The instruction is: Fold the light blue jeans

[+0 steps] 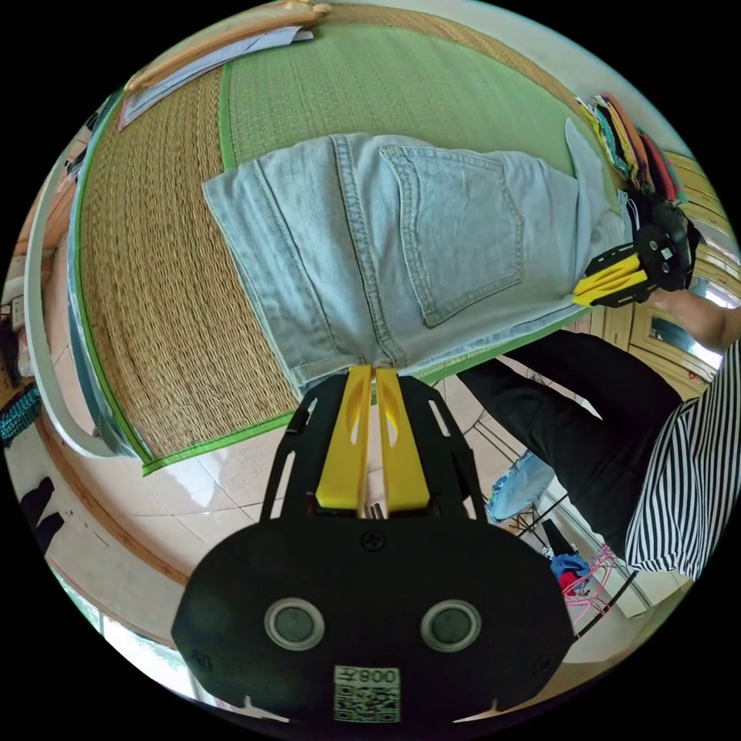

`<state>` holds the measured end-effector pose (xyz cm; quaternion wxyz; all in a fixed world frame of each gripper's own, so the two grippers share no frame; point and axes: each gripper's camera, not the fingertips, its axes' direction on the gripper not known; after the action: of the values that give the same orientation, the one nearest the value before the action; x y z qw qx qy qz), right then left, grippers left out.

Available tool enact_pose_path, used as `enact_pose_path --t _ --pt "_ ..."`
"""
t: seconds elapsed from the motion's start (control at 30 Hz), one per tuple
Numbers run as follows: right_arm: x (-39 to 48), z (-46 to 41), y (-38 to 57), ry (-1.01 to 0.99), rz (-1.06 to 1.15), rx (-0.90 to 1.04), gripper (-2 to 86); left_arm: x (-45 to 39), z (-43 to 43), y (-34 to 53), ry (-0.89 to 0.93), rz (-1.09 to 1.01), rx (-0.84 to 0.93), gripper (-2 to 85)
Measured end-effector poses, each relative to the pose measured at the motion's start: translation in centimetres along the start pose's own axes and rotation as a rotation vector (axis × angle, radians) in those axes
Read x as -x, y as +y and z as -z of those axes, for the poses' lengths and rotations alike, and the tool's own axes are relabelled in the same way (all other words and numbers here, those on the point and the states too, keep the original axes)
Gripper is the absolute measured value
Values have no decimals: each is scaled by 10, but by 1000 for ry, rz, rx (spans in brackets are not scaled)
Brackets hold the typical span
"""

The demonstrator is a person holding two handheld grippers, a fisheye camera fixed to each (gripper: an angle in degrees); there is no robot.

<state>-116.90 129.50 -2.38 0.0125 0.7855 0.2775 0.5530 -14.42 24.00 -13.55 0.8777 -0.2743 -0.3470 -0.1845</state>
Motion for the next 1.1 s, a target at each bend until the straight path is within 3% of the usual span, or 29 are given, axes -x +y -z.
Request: enact_pose_path --t 0.6,0.8,0.9,0.97,1.1 --pt "-2 -92 -78 74 26 32 8 -30 -25 -17 40 169 -31 2" --pt "-18 -115 -87 58 -7 4 10 -65 -17 -27 228 180 -207 1" --pt "-27 -127 -88 60 -21 -14 12 -85 -36 -51 271 168 -160 1" --pt "-35 -138 -87 53 -44 -39 15 -97 -62 -63 231 174 -25 1" --pt "-51 -152 -84 20 -78 -69 19 -102 -58 -58 268 243 -35 2"
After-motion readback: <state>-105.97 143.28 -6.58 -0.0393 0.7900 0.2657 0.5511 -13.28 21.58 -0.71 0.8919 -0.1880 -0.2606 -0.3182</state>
